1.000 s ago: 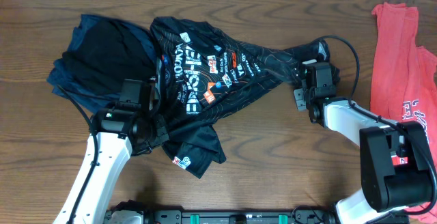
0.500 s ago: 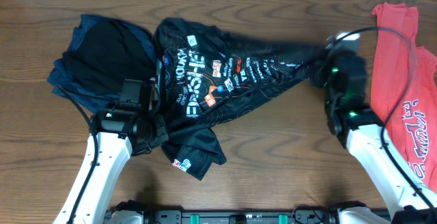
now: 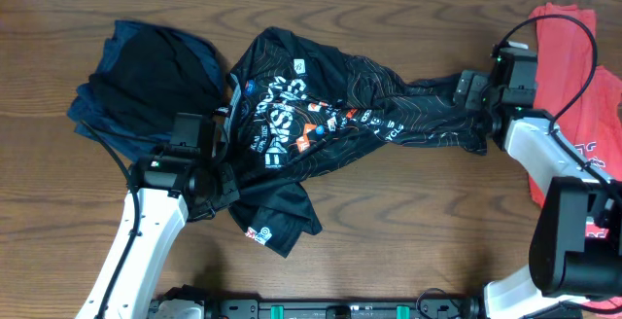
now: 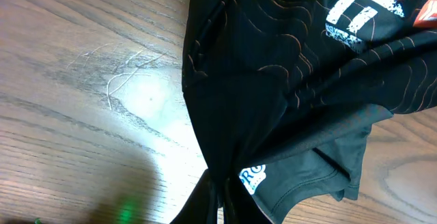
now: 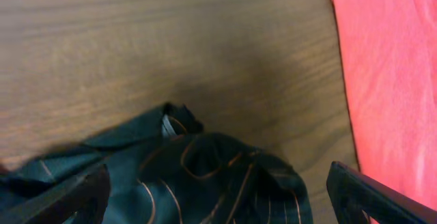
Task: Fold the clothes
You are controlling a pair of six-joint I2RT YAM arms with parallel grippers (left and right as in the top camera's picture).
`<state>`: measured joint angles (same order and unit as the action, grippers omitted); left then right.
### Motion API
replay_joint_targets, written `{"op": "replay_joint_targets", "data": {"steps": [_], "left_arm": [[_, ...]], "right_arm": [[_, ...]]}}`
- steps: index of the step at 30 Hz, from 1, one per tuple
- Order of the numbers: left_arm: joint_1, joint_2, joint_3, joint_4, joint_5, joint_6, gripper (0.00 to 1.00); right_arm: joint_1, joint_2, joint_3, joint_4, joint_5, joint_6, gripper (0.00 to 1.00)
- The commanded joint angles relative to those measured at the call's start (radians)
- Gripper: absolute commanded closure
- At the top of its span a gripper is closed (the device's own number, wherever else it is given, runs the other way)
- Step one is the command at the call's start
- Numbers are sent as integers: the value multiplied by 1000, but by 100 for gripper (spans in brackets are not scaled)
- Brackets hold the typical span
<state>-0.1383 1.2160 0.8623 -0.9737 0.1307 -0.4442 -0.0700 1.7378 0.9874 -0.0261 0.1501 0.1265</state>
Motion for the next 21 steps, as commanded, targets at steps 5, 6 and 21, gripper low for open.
{"op": "replay_joint_targets", "data": {"steps": [5,6,21], "left_arm": [[4,1,7,-1,-12,10,94],[4,1,7,3,-13,10,94],[4,1,7,40,-12,10,94]], "right_arm": [[-5,-26,37,-79,2,15,1],[-6,-21,37,-84,17,15,1],[-93,128,37,-140,30,13,11]]}}
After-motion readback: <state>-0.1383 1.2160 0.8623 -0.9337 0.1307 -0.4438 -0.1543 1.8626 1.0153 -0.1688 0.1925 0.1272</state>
